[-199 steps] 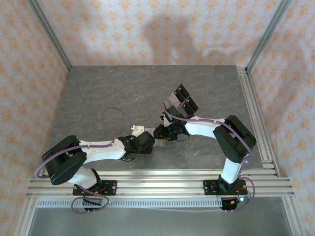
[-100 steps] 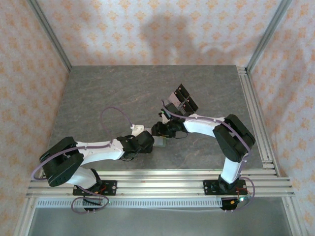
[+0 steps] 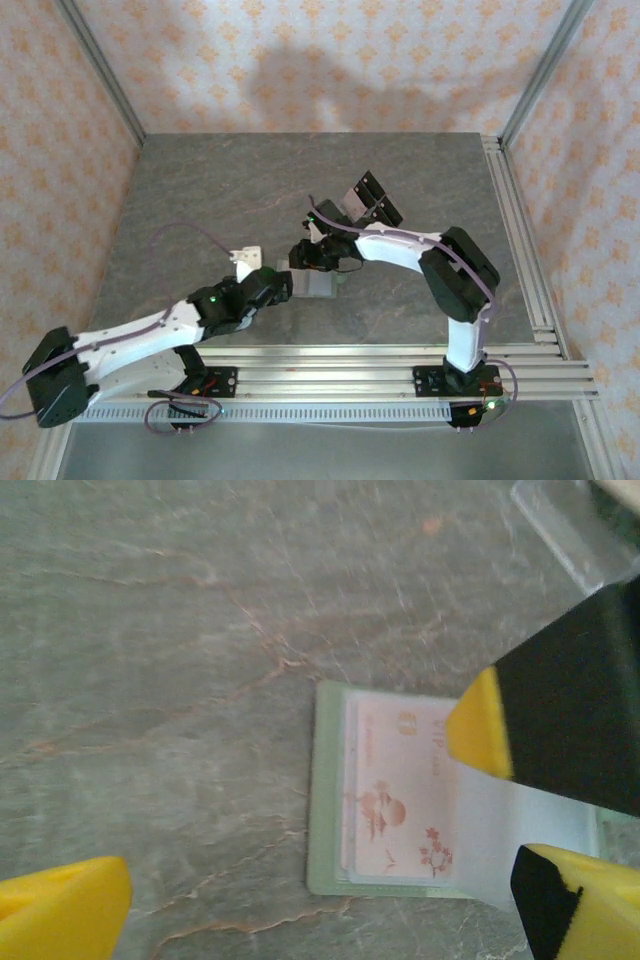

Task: Put the credit cards into the card holder
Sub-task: Flip over the card slot on the card holder.

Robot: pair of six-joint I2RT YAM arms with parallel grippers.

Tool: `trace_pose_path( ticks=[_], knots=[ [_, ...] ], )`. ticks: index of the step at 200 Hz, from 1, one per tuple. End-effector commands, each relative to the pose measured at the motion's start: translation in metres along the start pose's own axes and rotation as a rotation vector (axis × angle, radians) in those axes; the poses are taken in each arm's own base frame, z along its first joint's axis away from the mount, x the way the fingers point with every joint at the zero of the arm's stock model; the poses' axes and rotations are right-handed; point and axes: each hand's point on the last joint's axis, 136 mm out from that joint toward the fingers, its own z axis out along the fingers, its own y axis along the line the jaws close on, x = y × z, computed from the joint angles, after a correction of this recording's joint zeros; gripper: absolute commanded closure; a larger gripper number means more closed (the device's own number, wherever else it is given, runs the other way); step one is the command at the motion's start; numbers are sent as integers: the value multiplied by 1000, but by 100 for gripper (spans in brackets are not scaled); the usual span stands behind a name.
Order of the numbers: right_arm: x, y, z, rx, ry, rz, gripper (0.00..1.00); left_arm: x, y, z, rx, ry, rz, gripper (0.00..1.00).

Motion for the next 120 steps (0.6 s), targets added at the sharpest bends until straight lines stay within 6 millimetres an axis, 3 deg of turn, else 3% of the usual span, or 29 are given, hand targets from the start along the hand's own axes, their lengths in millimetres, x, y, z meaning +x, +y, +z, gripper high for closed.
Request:
trace_pose_path(
  ticks=[1,32,55,79,99,120],
  knots=[
    [6,-1,20,35,64,6,55,-2,33,-10,-102,-45,-5,1],
    [4,-2,41,56,116,7,55,-2,40,-15,-106,-49,-11,0],
    [-2,8,35,42,104,-6,55,0,38,-13,-103,-43,-7,0],
    [-17,29,6,23,48,-51,55,1,34,-9,-99,-35,5,0],
    [-37,44,-32,9,-44,-80,55,1,29,-3,-101,-24,18,0],
    [-61,35,-73,66,-130,-96,55,1,22,6,-102,4,32,0]
  ],
)
